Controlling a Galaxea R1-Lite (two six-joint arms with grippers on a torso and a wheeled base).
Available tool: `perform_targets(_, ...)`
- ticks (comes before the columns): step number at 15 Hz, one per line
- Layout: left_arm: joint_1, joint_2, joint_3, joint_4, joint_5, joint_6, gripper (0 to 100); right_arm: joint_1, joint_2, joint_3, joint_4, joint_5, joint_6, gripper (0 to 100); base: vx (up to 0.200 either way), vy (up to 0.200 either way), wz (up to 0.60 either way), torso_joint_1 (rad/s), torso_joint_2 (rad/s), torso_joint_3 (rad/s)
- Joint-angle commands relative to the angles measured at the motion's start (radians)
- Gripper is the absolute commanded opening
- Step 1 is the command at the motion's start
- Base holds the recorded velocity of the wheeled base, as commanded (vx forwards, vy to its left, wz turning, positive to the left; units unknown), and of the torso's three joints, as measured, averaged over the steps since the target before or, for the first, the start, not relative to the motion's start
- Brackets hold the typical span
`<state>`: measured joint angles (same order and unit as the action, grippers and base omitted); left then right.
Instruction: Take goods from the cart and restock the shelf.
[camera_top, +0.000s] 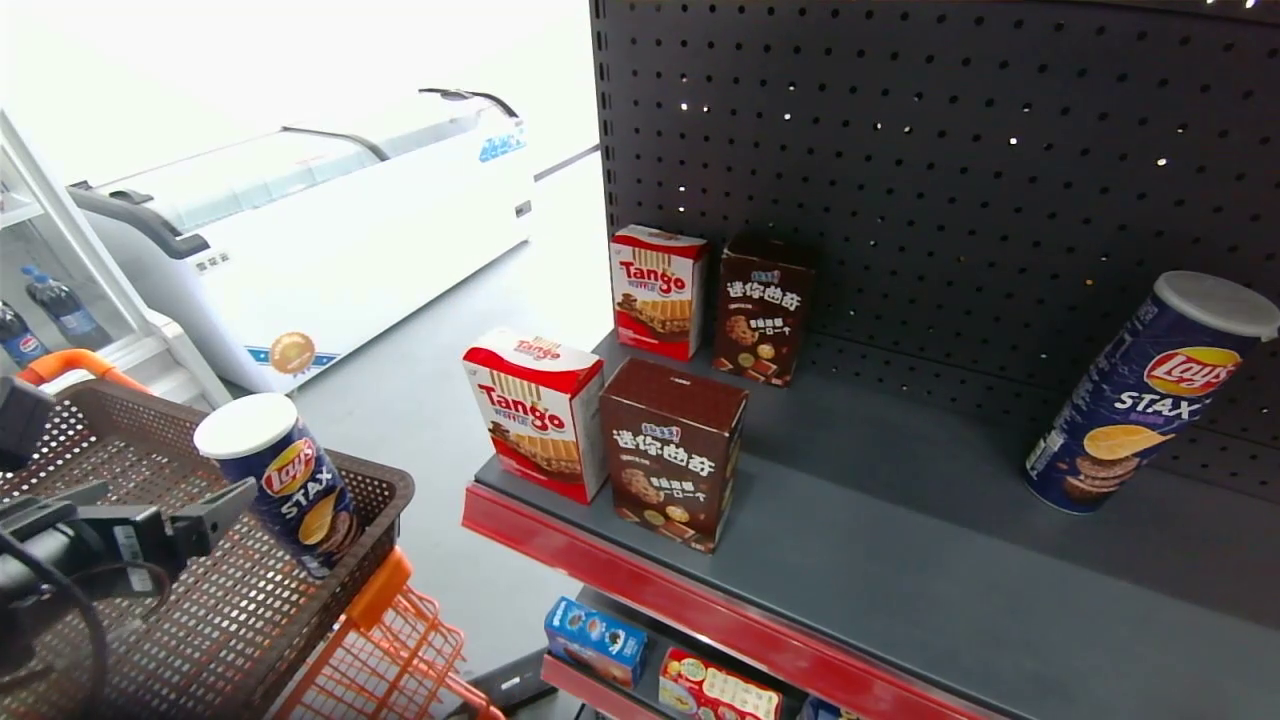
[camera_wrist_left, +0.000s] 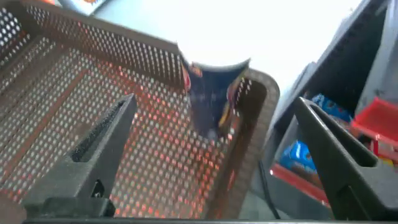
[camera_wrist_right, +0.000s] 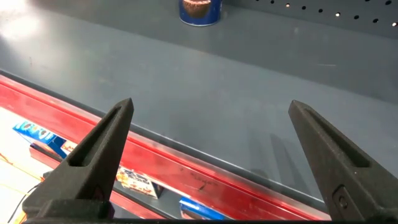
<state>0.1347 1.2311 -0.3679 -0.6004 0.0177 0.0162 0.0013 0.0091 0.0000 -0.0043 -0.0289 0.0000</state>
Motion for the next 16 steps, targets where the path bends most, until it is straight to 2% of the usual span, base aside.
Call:
perform_targets(1,0.000,0.258,0.067,-0.249,0.021,0.001,100,0.000,0.002,0.000,0.000,0.000,0.000,100,0.000,0.000,0.00,0.000,0.00,0.000)
perform_targets(2,0.000,0.303,0.086,-0.332,0.019,0.001,100,0.000,0.002,0.000,0.000,0.000,0.000,100,0.000,0.000,0.00,0.000,0.00,0.000)
perform_targets(7,0.005,0.462,0.087,-0.536,0.021,0.001,100,0.000,0.002,0.000,0.000,0.000,0.000,100,0.000,0.000,0.00,0.000,0.00,0.000)
perform_targets(12,0.029,0.593,0.033,-0.558,0.021,0.001,100,0.000,0.002,0.000,0.000,0.000,0.000,100,0.000,0.000,0.00,0.000,0.00,0.000)
perform_targets(16,0.026,0.651,-0.011,-0.564,0.021,-0.002,100,0.000,0.002,0.000,0.000,0.000,0.000,100,0.000,0.000,0.00,0.000,0.00,0.000)
